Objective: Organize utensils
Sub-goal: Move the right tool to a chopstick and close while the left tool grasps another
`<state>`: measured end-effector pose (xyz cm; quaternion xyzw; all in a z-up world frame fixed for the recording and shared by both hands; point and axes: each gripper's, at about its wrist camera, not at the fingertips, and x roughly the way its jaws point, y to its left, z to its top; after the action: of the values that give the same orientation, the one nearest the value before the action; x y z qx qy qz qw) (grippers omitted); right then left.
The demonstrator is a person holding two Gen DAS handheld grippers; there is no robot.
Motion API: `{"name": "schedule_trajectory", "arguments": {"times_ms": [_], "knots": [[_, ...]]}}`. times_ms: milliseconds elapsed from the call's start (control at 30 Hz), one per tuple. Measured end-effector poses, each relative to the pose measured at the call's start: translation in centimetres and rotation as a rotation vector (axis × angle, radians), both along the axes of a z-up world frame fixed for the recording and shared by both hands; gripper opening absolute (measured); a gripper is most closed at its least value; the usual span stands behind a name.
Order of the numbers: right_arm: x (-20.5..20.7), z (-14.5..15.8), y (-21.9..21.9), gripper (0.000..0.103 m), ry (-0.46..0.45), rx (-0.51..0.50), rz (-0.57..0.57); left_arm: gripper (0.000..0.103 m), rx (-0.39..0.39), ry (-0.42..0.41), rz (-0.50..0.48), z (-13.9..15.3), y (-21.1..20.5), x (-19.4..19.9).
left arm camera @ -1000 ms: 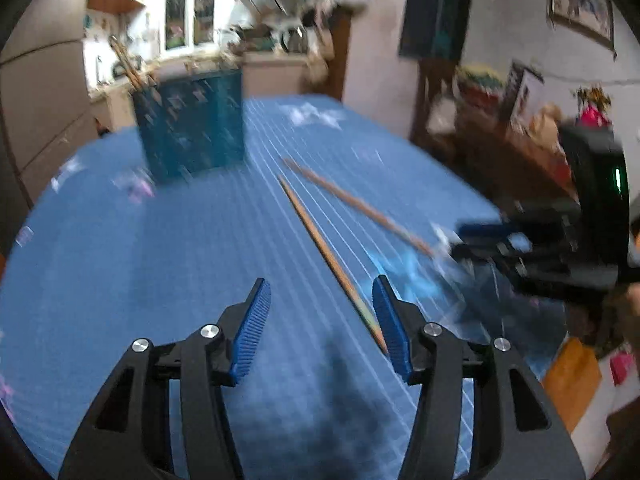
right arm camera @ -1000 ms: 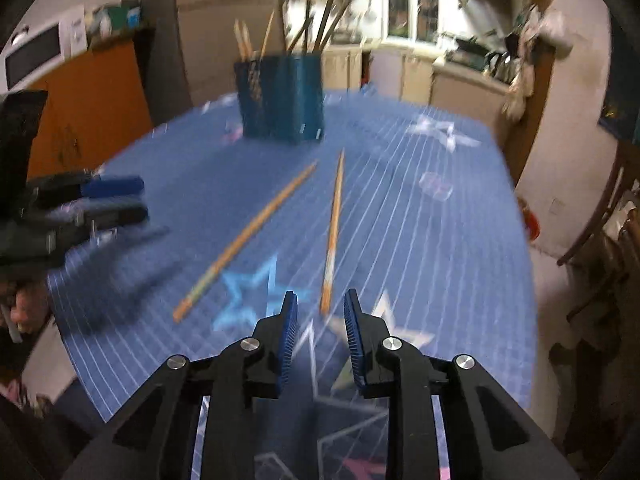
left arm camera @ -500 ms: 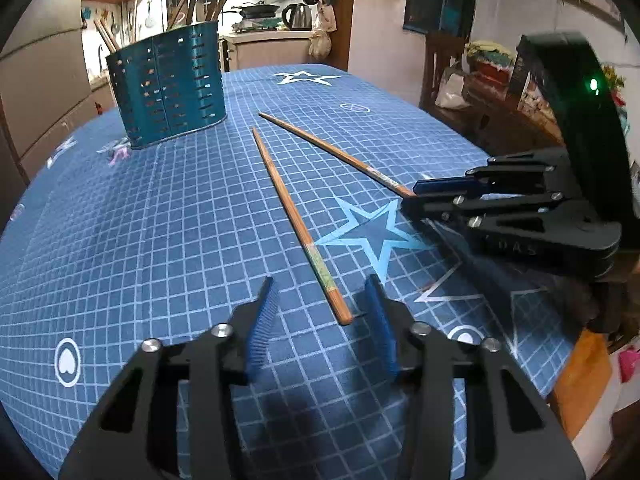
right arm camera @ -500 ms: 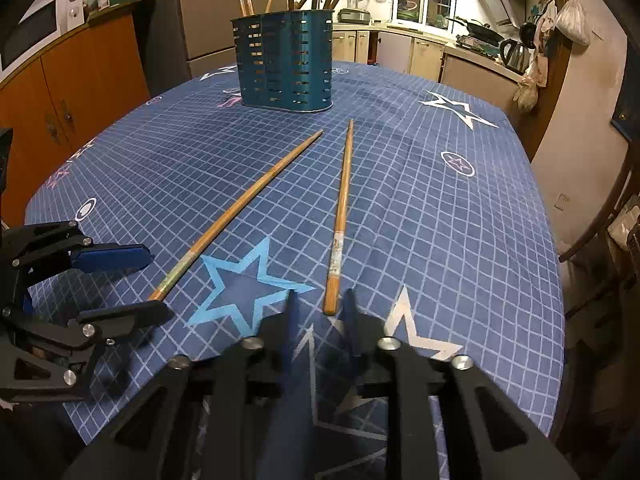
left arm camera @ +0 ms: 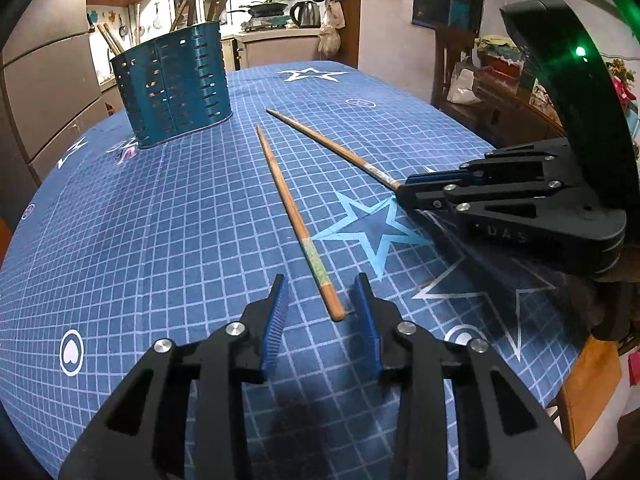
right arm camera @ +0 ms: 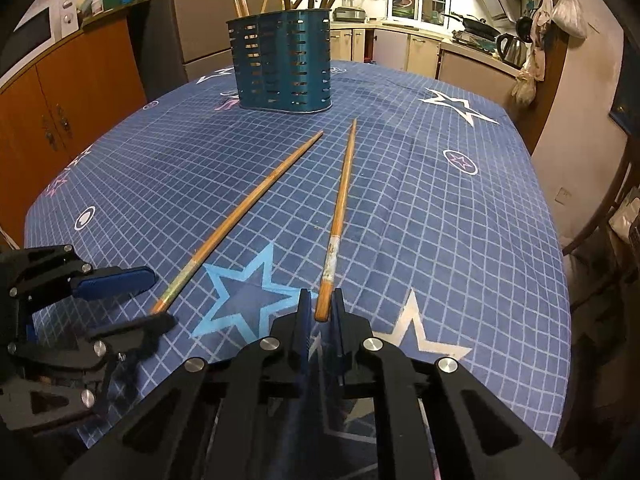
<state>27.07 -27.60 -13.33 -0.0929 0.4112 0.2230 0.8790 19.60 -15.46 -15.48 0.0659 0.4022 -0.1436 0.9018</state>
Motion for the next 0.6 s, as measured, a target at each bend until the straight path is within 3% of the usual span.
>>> {"name": "schedule_trajectory", "arguments": {"times_ms": [133, 200, 433, 600], "knots": [[-0.3, -0.1, 0.5, 0.009, -0.014, -0.023, -0.001, 0.03, 0.009, -0.011, -0.001, -0.1, 0.0, 0.2], [-0.4, 0.1, 0.7, 0.008, -0.024, -0.03, -0.003, 0.01, 0.015, -0.025, 0.004, -0.2, 0.0, 0.0], [-1.9, 0.6, 0.1, 0.008, -0.069, 0.001, -0.019, 0.008, -0.03, -0.04, 0.007, 0.0, 1.0, -0.7], [-3.9, 2.4, -0.5, 0.008, -0.133, 0.015, -0.028, 0.007, -0.06, -0.098, 0.013, 1.5, 2.1, -1.8]]}}
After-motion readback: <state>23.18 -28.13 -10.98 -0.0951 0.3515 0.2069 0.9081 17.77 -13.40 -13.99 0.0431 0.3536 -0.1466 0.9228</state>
